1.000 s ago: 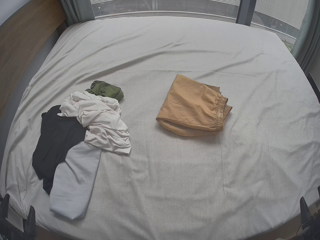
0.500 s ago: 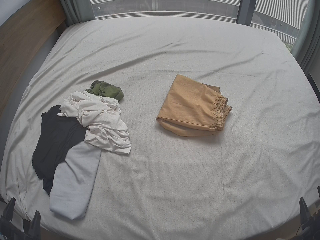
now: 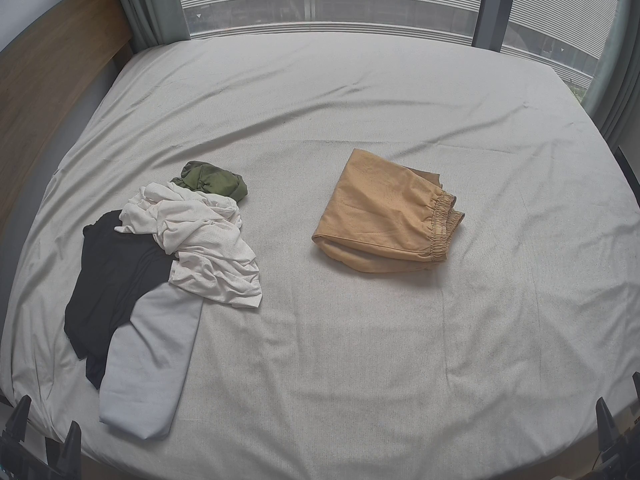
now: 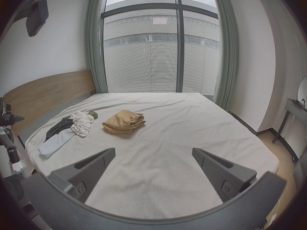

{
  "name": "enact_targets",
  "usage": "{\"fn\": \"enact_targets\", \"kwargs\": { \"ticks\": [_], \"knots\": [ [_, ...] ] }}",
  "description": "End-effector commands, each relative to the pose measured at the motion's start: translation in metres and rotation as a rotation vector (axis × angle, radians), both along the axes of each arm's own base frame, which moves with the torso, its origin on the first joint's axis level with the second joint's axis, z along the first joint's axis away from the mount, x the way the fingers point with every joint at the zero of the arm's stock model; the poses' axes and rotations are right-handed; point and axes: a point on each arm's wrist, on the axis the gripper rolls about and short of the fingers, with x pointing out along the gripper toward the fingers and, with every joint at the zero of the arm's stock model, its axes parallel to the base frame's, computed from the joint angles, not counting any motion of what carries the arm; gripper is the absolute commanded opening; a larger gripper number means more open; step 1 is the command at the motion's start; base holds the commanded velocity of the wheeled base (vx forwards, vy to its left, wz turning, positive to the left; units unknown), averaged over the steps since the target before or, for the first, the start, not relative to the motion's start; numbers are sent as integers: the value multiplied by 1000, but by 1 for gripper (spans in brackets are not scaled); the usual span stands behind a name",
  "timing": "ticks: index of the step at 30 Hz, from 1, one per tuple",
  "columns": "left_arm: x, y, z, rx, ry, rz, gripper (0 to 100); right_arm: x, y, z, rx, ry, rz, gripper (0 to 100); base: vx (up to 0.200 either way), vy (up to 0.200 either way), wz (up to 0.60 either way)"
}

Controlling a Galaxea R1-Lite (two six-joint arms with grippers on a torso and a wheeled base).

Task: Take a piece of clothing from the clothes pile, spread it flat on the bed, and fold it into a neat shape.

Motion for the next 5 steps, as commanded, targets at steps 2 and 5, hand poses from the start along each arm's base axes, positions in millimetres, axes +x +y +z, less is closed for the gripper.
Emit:
{"fn": "enact_targets", "kwargs": {
  "ticks": [2, 5],
  "knots": [
    [0, 0, -5, 0, 6, 1, 100, 1, 0, -5, 0, 9, 1, 100, 0, 0, 0],
    [0, 0, -5, 0, 6, 1, 100, 1, 0, -5, 2, 7, 0, 100, 0, 0, 0]
  ]
}}
